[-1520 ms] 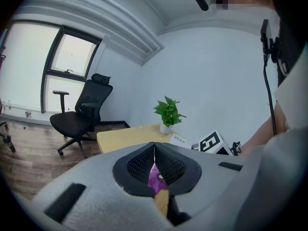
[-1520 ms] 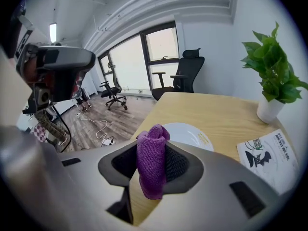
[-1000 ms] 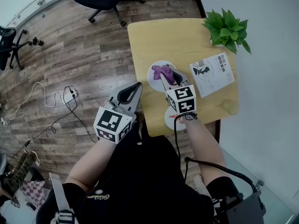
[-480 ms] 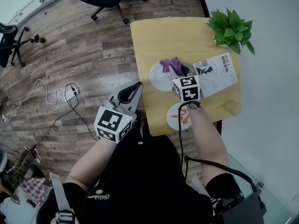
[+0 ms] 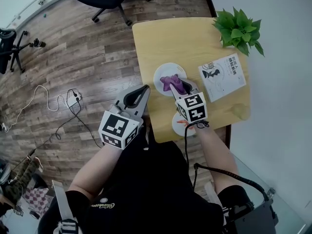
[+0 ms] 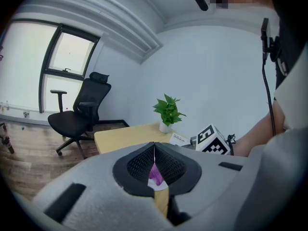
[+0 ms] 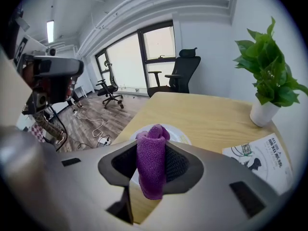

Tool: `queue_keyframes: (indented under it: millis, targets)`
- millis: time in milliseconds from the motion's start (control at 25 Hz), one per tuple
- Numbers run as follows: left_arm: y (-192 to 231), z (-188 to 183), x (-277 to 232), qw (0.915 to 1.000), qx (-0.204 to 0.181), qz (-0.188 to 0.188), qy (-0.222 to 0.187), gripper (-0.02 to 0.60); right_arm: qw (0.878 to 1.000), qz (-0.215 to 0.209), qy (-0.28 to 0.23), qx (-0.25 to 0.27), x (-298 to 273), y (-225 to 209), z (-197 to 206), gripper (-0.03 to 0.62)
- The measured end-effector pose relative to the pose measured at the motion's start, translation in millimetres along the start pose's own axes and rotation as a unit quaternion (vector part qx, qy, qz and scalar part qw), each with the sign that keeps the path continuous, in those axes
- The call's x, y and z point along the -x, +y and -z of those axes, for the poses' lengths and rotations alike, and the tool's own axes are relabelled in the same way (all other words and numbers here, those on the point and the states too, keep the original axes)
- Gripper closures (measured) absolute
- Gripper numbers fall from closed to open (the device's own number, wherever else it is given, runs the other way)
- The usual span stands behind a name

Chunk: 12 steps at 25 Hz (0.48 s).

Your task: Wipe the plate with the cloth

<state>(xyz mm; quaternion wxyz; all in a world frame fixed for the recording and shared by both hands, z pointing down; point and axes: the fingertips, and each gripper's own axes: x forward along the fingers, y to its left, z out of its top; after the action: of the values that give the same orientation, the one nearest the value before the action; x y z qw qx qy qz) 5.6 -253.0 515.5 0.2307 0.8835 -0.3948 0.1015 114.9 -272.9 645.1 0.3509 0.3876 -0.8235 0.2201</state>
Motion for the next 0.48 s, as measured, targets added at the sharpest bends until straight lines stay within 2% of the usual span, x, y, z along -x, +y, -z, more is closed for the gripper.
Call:
queue_keyframes:
  millis: [240, 480]
  targets:
    - [-4.8, -3.6, -5.8, 1.0000, -0.003, 0.006, 0.000, 0.574, 1.000, -0.024, 0.016, -0.004, 9.7, 24.4, 24.6, 0.473]
    - [-7.8, -5.9, -10.6, 1.0000, -0.005, 0.008, 0.000, 0.574, 1.000, -0.008, -0.008, -0.015, 13.1, 7.3, 11.2, 0.471]
